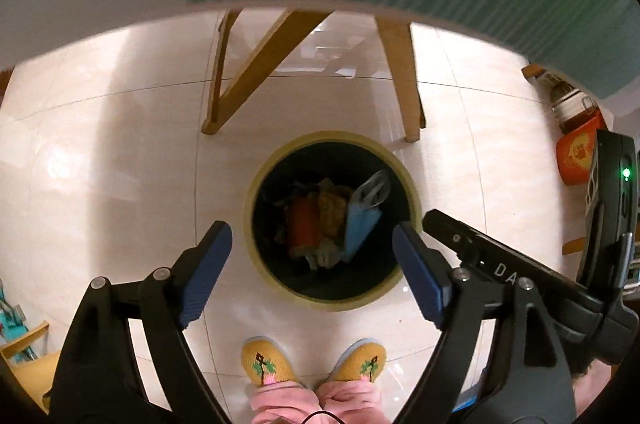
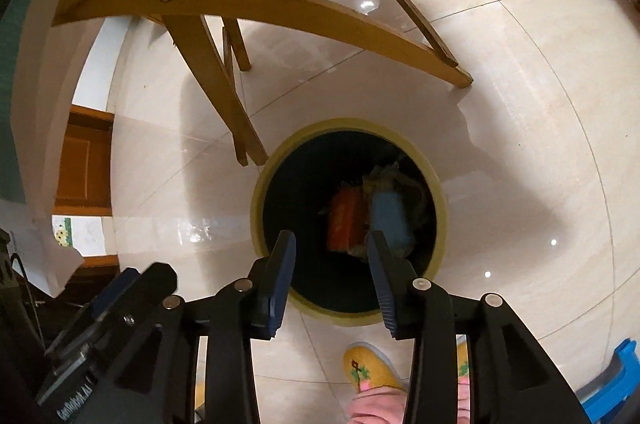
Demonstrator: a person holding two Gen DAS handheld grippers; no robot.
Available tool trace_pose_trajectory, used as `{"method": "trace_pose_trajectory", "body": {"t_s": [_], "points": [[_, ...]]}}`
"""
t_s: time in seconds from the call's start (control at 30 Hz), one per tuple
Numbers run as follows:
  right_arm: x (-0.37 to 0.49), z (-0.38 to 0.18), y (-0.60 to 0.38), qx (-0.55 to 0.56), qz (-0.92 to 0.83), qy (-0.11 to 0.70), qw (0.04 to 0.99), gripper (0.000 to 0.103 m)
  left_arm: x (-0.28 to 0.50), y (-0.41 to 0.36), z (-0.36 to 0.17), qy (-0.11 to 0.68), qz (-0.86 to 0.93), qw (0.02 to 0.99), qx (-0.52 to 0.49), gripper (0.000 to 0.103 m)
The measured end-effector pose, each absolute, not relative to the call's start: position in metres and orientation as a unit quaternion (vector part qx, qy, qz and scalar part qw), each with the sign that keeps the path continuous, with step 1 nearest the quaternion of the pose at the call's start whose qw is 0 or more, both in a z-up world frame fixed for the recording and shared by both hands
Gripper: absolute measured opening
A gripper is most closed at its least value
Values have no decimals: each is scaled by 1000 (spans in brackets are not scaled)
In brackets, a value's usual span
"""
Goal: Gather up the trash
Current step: 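Open both grippers over the bin, dropping red box and mask, then raise both tools back over the table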
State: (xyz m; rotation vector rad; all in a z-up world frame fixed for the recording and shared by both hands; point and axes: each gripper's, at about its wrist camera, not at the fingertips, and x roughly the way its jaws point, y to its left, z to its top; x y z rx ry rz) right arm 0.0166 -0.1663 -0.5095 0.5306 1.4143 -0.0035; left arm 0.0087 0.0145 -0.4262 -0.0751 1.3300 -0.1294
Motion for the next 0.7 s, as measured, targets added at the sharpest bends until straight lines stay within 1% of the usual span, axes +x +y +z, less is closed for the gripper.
{"method": "trace_pose_trajectory", "body": {"t_s": [0.17, 0.23, 0.3, 0.57, 0.7], "points": [[10, -493, -158, 213, 4, 630, 747, 38, 8, 32, -431, 612, -44, 789, -40, 81], [9, -483, -155, 194, 8, 625, 756, 42, 5, 37, -425, 608, -40, 792, -38, 81], [5, -471, -153, 177, 13, 621, 764, 44, -2, 40, -413, 601, -38, 798, -35, 81], [-8, -417, -153, 140, 21, 597, 789, 45, -23, 46, -365, 579, -25, 815, -22, 81], [-15, -377, -154, 127, 30, 584, 801, 45, -34, 47, -332, 574, -20, 818, -32, 81]]}}
